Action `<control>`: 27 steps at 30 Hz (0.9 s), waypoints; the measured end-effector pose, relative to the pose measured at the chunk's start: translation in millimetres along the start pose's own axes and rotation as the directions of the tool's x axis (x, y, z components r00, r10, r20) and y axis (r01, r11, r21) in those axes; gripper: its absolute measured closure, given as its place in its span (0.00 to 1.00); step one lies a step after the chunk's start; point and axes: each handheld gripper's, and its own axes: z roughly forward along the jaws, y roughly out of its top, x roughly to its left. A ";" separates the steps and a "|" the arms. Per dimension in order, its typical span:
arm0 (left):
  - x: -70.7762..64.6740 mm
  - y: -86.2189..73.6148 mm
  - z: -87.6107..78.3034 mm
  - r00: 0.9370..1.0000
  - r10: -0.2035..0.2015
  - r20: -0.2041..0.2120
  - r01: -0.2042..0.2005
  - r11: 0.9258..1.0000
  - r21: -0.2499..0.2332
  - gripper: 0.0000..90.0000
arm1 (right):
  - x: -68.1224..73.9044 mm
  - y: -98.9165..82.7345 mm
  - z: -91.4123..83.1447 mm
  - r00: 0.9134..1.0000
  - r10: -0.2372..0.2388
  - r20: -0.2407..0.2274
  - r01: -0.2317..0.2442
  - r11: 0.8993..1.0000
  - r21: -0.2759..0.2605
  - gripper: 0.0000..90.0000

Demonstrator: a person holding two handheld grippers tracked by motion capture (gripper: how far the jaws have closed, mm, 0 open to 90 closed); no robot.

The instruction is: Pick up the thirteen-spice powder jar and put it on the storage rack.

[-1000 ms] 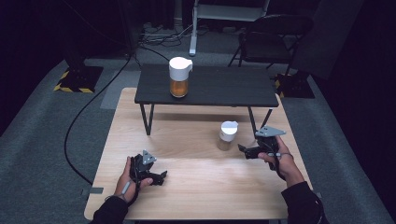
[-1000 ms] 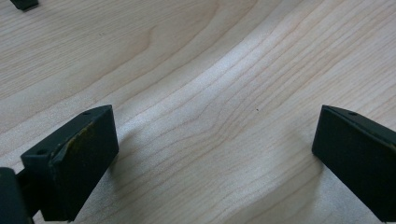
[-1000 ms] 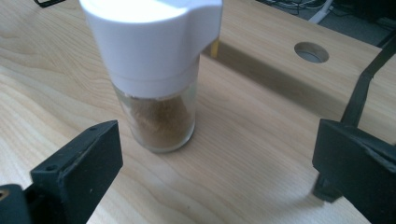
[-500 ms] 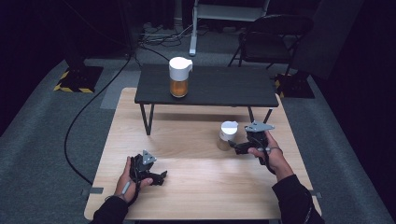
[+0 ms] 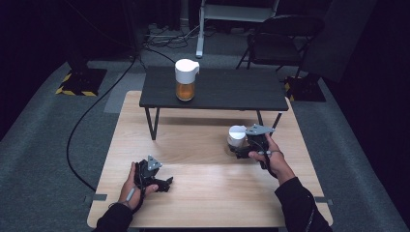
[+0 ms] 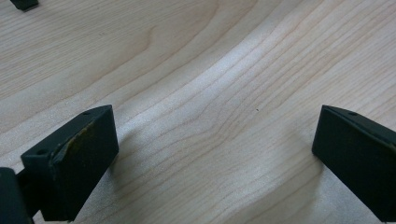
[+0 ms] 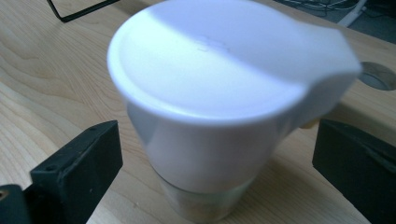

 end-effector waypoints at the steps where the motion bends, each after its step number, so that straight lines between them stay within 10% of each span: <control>1: 0.0 0.1 0.0 1.000 0.001 0.000 -0.001 1.000 0.000 0.00 | -0.4 -0.1 1.7 1.000 0.007 -0.004 -0.007 1.000 -0.001 0.02; 19: 0.0 -0.1 0.0 1.000 -0.002 0.001 0.002 1.000 0.000 0.00 | -7.2 -23.9 25.6 0.991 0.124 -0.057 -0.129 0.988 -0.080 0.30; 27: 0.2 -0.1 -0.1 1.000 0.000 0.002 0.000 1.000 0.000 0.00 | -1.8 -27.6 25.4 0.995 0.094 -0.039 -0.097 0.990 -0.103 0.32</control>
